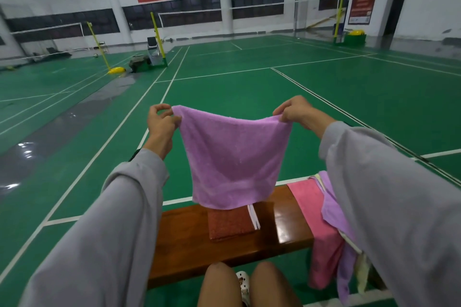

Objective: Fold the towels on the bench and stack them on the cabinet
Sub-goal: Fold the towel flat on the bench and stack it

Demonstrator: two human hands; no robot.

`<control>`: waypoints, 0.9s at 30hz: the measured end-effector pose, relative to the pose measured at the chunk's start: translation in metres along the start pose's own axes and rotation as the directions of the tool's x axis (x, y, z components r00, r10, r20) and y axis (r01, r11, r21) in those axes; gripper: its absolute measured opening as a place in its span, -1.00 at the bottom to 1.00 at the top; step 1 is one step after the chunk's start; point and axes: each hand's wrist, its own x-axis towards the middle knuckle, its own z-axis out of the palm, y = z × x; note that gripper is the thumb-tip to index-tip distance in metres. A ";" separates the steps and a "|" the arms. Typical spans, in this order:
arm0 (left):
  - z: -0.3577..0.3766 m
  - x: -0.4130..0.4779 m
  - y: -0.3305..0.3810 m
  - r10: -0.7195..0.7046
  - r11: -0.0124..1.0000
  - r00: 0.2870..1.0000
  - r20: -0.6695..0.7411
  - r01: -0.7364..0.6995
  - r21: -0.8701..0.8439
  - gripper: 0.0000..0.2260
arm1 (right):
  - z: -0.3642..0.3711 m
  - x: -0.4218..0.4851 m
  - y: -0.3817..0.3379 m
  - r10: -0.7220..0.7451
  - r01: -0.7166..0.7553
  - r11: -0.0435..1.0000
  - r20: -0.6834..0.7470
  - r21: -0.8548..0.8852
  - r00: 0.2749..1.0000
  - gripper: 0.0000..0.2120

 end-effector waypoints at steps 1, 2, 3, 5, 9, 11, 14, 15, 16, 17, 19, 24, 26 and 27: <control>-0.001 -0.002 0.002 -0.007 1.000 1.000 0.014 0.007 -0.028 -0.51 | 0.000 -0.001 -0.003 0.024 -0.024 0.996 0.008 0.088 1.000 -0.69; -0.003 -0.002 0.003 -0.011 0.999 0.999 0.031 0.013 -0.052 -0.52 | 0.000 -0.004 -0.007 0.056 -0.057 0.984 0.011 0.168 0.998 -0.70; -0.004 -0.003 0.004 -0.019 0.997 0.999 0.047 0.022 -0.074 -0.54 | 0.000 -0.007 -0.010 0.096 -0.096 0.970 0.014 0.225 0.995 -0.70; -0.009 -0.001 0.006 -0.042 0.995 0.997 0.059 0.047 -0.093 -0.60 | 0.001 -0.009 -0.014 0.161 -0.164 0.927 0.037 0.337 0.986 -0.65; -0.020 0.002 0.006 -0.010 0.988 0.998 0.057 0.001 0.156 -0.70 | -0.001 -0.005 -0.019 0.278 -0.446 0.617 0.351 0.648 0.894 -0.85; -0.025 0.006 0.003 0.051 0.940 0.993 0.104 -0.083 0.331 -0.72 | -0.002 -0.003 -0.020 0.244 -0.516 0.523 0.460 0.679 0.853 -0.82; -0.030 0.010 -0.001 0.053 0.834 0.982 0.182 -0.143 0.532 -0.71 | 0.001 -0.002 -0.021 0.190 -0.462 0.532 0.431 0.710 0.882 -0.73; -0.028 0.010 -0.001 0.040 0.782 0.979 0.201 -0.156 0.604 -0.70 | 0.005 0.000 -0.021 0.183 -0.405 0.608 0.376 0.683 0.908 -0.72; -0.026 0.009 -0.001 0.017 0.732 0.975 0.221 -0.163 0.661 -0.68 | 0.009 0.002 -0.021 0.173 -0.333 0.725 0.308 0.604 0.936 -0.68; -0.024 0.007 -0.001 -0.005 0.680 0.966 0.257 -0.185 0.709 -0.67 | 0.014 0.005 -0.019 0.148 -0.245 0.841 0.231 0.482 0.962 -0.64; -0.021 0.003 0.000 -0.018 0.534 0.930 0.367 -0.302 0.790 -0.70 | 0.021 0.009 -0.016 0.082 -0.112 0.966 0.134 0.233 0.988 -0.60; -0.021 0.013 0.000 0.090 0.137 0.866 0.492 -0.500 0.855 -0.81 | 0.024 -0.001 -0.020 -0.152 0.199 0.925 0.165 -0.325 0.975 -0.69; -0.023 0.013 0.004 0.192 0.103 0.848 0.494 -0.518 0.849 -0.87 | 0.024 -0.001 -0.018 -0.246 0.295 0.831 0.164 -0.472 0.955 -0.79; -0.025 0.015 0.006 0.217 0.092 0.838 0.500 -0.527 0.845 -0.86 | 0.023 0.001 -0.016 -0.275 0.315 0.794 0.154 -0.519 0.949 -0.81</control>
